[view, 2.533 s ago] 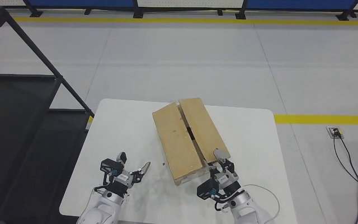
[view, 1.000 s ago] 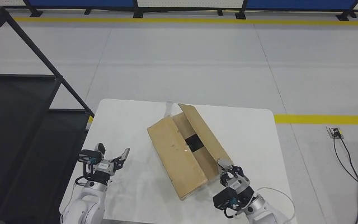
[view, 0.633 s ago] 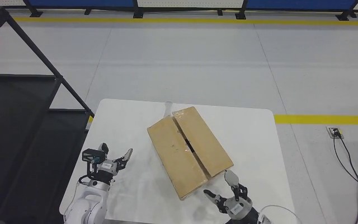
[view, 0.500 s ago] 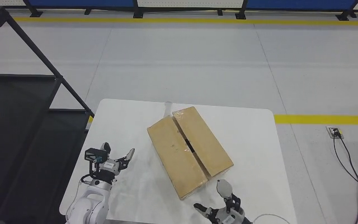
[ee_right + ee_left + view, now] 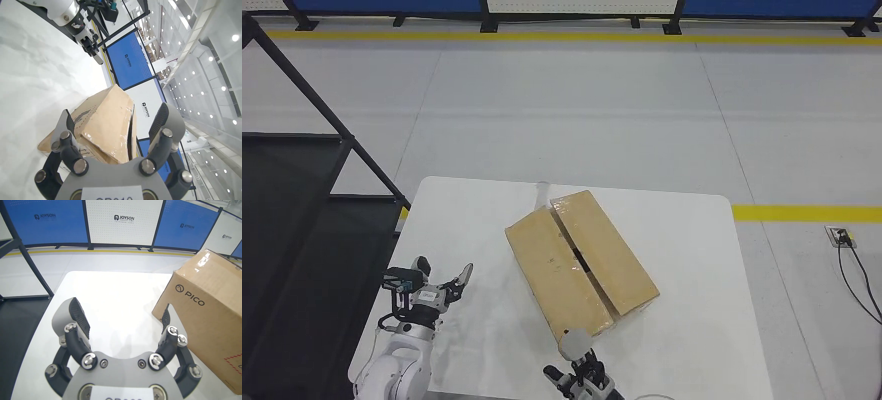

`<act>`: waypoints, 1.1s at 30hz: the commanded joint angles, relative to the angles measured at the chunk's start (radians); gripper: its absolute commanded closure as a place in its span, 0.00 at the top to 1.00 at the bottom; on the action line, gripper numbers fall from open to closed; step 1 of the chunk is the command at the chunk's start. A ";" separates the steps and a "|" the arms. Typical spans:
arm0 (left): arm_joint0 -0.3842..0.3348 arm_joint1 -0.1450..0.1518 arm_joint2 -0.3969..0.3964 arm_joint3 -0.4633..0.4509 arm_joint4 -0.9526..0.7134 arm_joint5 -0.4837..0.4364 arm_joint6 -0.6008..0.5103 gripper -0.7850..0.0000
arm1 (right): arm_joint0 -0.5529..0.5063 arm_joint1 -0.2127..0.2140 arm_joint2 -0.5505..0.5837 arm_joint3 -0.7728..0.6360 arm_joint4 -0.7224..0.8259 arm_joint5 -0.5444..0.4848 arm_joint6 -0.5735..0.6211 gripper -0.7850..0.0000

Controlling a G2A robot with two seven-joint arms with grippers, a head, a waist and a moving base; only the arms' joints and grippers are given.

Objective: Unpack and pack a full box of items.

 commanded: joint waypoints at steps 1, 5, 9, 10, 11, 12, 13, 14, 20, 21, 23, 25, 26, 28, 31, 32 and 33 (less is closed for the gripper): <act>0.003 0.000 -0.003 -0.005 -0.001 0.000 0.001 1.00 | 0.022 -0.006 -0.016 0.018 -0.025 0.001 0.041 1.00; 0.005 0.000 -0.010 -0.014 -0.002 -0.001 -0.001 1.00 | 0.042 -0.015 -0.032 0.036 -0.076 0.016 0.122 1.00; 0.005 0.000 -0.015 -0.017 -0.001 0.001 -0.004 1.00 | 0.053 -0.020 -0.017 0.051 -0.080 0.038 0.161 1.00; 0.006 0.000 -0.016 -0.019 0.000 0.001 -0.005 1.00 | 0.049 -0.018 -0.007 0.048 -0.077 0.038 0.154 1.00; 0.007 0.000 -0.017 -0.022 0.000 0.001 -0.006 1.00 | 0.042 -0.016 0.005 0.042 -0.076 0.037 0.148 1.00; 0.008 0.000 -0.017 -0.025 -0.002 0.000 -0.006 1.00 | 0.032 -0.013 0.017 0.035 -0.079 0.036 0.145 1.00; 0.008 0.000 -0.018 -0.027 0.000 -0.002 -0.008 1.00 | 0.021 -0.010 0.029 0.027 -0.084 0.037 0.145 1.00; 0.008 0.000 -0.018 -0.030 0.000 -0.002 -0.010 1.00 | 0.010 -0.008 0.041 0.019 -0.088 0.038 0.146 1.00; 0.003 0.000 -0.019 -0.042 0.008 -0.002 -0.020 1.00 | -0.038 0.001 0.106 -0.015 -0.090 0.058 0.166 1.00; 0.001 0.000 -0.019 -0.044 0.009 -0.003 -0.022 1.00 | -0.045 0.002 0.114 -0.020 -0.087 0.063 0.168 1.00; -0.004 0.000 -0.019 -0.044 0.009 -0.003 -0.026 1.00 | -0.057 0.004 0.134 -0.031 -0.078 0.073 0.171 1.00; -0.011 0.000 -0.017 -0.040 0.012 -0.002 -0.031 1.00 | -0.069 0.005 0.154 -0.041 -0.068 0.080 0.174 1.00; -0.015 -0.001 -0.014 -0.037 0.014 -0.003 -0.032 1.00 | -0.074 0.006 0.165 -0.045 -0.065 0.082 0.177 1.00; -0.026 -0.001 -0.009 -0.030 0.020 -0.003 -0.036 1.00 | -0.085 0.007 0.187 -0.055 -0.056 0.085 0.196 1.00; -0.051 -0.002 -0.001 -0.012 0.024 -0.003 -0.045 1.00 | -0.101 0.008 0.214 -0.072 -0.038 0.089 0.213 1.00; -0.060 -0.003 0.002 -0.005 0.025 -0.003 -0.049 1.00 | -0.106 0.008 0.223 -0.078 -0.031 0.090 0.219 1.00; -0.069 -0.003 0.005 0.001 0.027 -0.003 -0.051 1.00 | -0.112 0.008 0.229 -0.084 -0.020 0.089 0.217 1.00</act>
